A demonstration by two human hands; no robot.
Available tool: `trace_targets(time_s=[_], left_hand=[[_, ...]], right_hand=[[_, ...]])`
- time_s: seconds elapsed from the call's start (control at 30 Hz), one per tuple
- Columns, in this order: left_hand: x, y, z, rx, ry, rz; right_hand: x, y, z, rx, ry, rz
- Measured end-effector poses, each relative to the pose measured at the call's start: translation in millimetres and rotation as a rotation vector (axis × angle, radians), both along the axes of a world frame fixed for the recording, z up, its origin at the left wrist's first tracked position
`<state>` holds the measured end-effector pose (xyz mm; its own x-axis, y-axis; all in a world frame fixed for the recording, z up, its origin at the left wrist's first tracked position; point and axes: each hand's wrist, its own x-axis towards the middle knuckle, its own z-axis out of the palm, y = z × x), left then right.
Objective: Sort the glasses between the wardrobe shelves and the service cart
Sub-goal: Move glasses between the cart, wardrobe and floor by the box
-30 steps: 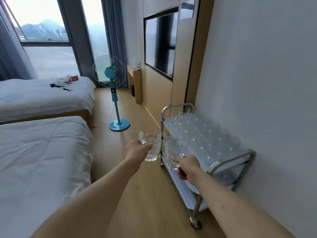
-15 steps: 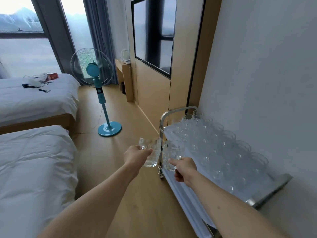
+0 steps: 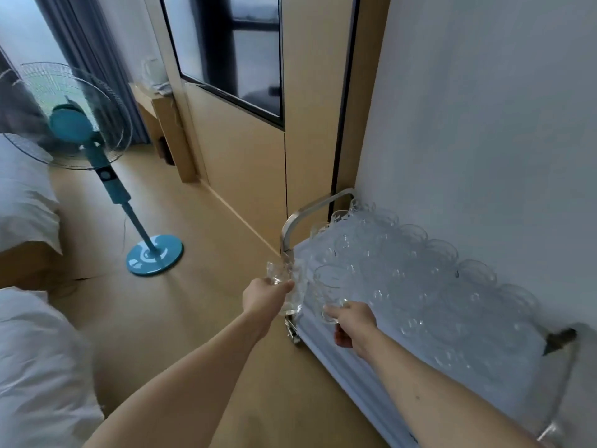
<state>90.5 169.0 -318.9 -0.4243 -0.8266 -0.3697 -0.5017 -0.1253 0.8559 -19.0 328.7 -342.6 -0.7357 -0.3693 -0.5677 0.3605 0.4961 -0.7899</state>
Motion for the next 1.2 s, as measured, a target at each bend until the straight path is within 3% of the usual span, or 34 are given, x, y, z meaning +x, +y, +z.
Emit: trace_targets(time_s=[0.4,0.7,1.2], left_hand=[[-73,-103,-30,0.224,-0.012,-0.134],[-119,-115,-70,0.414,0.046,-0.129],[-142,-109,-102,0.479,0.023,-0.210]], right_hand=[[-19,-72,-30,0.062,-0.031,-0.229],[-55,-83,-62,0.109,0.036,-0.168],[-74,-79,-94,0.089,0.069,-0.177]])
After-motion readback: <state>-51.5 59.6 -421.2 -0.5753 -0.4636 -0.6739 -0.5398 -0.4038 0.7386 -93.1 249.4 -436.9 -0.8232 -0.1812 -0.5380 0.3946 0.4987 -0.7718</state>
